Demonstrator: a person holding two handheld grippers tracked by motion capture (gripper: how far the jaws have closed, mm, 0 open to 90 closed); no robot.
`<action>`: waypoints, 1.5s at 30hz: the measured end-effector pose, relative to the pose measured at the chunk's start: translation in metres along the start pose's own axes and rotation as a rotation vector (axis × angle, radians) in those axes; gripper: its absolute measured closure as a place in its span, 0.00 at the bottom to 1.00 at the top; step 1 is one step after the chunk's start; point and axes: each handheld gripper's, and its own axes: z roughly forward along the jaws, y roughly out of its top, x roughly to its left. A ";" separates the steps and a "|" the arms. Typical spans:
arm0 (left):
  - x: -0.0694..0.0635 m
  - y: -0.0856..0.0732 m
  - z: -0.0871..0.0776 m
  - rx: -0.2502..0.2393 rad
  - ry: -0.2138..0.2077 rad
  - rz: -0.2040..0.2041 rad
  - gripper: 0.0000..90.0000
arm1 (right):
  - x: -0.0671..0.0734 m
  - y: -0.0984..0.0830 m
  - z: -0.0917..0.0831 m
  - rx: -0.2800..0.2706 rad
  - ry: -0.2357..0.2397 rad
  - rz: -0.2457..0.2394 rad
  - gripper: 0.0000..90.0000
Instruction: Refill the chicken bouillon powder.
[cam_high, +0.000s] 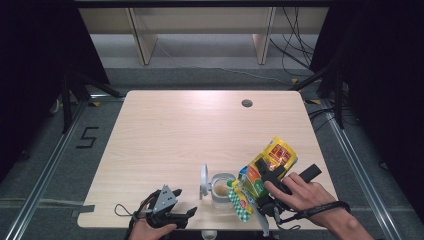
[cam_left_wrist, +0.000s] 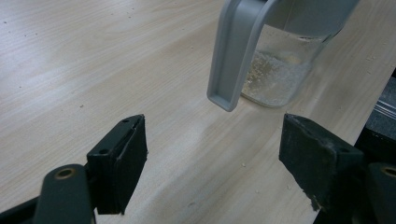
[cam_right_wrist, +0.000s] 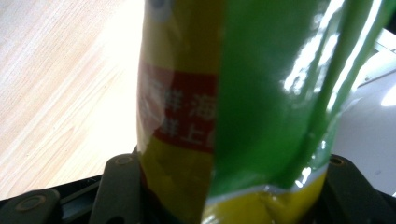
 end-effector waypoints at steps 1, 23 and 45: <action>0.000 0.000 0.000 0.001 -0.003 -0.001 0.26 | 0.000 0.000 0.000 -0.002 -0.001 0.000 0.55; 0.000 0.000 0.000 0.007 0.000 -0.022 0.24 | -0.002 0.003 -0.004 -0.008 -0.007 -0.055 0.55; 0.000 0.000 0.000 0.017 0.009 -0.011 0.23 | -0.004 0.004 -0.001 -0.016 0.001 -0.088 0.56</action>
